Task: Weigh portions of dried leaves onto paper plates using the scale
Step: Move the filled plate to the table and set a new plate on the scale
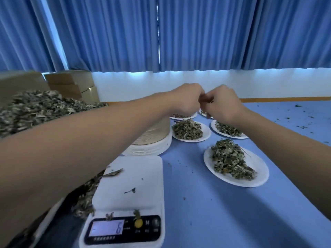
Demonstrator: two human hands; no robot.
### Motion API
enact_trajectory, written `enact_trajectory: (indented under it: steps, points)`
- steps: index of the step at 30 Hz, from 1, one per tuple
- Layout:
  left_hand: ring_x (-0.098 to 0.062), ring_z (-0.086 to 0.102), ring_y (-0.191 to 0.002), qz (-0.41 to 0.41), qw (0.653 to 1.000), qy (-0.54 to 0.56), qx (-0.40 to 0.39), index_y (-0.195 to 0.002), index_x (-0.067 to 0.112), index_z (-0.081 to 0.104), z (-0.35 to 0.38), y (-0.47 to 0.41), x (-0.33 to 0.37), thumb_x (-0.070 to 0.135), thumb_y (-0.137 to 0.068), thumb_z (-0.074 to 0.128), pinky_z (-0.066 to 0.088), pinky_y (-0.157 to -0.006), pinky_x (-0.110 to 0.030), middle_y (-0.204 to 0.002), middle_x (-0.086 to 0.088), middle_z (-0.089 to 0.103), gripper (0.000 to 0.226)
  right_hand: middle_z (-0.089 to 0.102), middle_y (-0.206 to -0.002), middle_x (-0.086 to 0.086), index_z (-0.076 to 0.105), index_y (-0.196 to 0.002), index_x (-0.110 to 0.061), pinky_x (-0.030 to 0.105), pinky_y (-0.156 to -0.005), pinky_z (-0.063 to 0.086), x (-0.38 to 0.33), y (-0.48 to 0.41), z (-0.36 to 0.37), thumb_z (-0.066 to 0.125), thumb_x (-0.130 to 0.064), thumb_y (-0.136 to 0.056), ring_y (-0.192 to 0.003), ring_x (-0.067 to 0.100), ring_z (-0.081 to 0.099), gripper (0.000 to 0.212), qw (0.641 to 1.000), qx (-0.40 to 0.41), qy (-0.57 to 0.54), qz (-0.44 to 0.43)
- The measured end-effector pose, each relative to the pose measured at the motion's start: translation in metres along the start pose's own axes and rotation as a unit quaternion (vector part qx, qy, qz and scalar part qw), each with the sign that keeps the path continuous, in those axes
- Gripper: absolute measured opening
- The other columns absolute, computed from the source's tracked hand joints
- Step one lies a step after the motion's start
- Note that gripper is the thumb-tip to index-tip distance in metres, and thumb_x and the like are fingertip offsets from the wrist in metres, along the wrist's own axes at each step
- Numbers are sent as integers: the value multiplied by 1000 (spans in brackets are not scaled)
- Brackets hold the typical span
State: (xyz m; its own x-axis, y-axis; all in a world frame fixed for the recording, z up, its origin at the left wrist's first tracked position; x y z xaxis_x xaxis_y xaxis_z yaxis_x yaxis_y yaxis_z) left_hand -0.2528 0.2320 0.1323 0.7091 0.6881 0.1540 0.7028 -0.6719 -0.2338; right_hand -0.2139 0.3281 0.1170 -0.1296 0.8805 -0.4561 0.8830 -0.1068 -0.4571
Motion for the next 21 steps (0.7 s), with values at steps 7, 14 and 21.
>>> enact_trajectory:
  steps: [7, 14, 21]
  points:
    - [-30, 60, -112, -52, 997, -43, -28, -119, 8, 69, -39, 90, -82, 0, -94, 43, 47, -98, -43, -119, -10, 69, 36, 72, -91, 5, 82, -91, -18, 14, -63, 44, -104, 3, 42, 66, -24, -98, -66, 16, 67, 18, 983, -98, 5, -154]
    - [-25, 58, -91, -10, 999, -32, -34, -114, 18, 72, -40, 141, -125, 21, -105, 44, 46, -83, -36, -88, 2, 66, 29, 61, -111, -17, 78, -101, -35, 32, -77, 45, -147, 15, 74, 62, -43, -97, -74, -11, 48, 18, 952, -177, 104, -227]
    - [24, 51, -77, 51, 999, 7, 15, -110, 30, 77, -40, 151, -140, 29, -98, 62, 33, -69, -2, -102, 19, 73, 19, 62, -115, -21, 77, -112, -36, 34, -78, 46, -156, 20, 74, 60, -38, -100, -77, -1, 49, 21, 938, -181, 173, -240]
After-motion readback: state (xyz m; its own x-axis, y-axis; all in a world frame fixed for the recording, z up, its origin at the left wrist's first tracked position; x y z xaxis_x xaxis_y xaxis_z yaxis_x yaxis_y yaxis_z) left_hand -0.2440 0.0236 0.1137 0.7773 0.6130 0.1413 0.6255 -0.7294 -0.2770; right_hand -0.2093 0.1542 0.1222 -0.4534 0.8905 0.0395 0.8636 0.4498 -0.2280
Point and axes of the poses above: each hand's wrist, its own y-axis away from the middle knuckle, its own z-axis out of the palm, x = y × z, the point moved 7 cm from there along -y, towards the middle knuckle
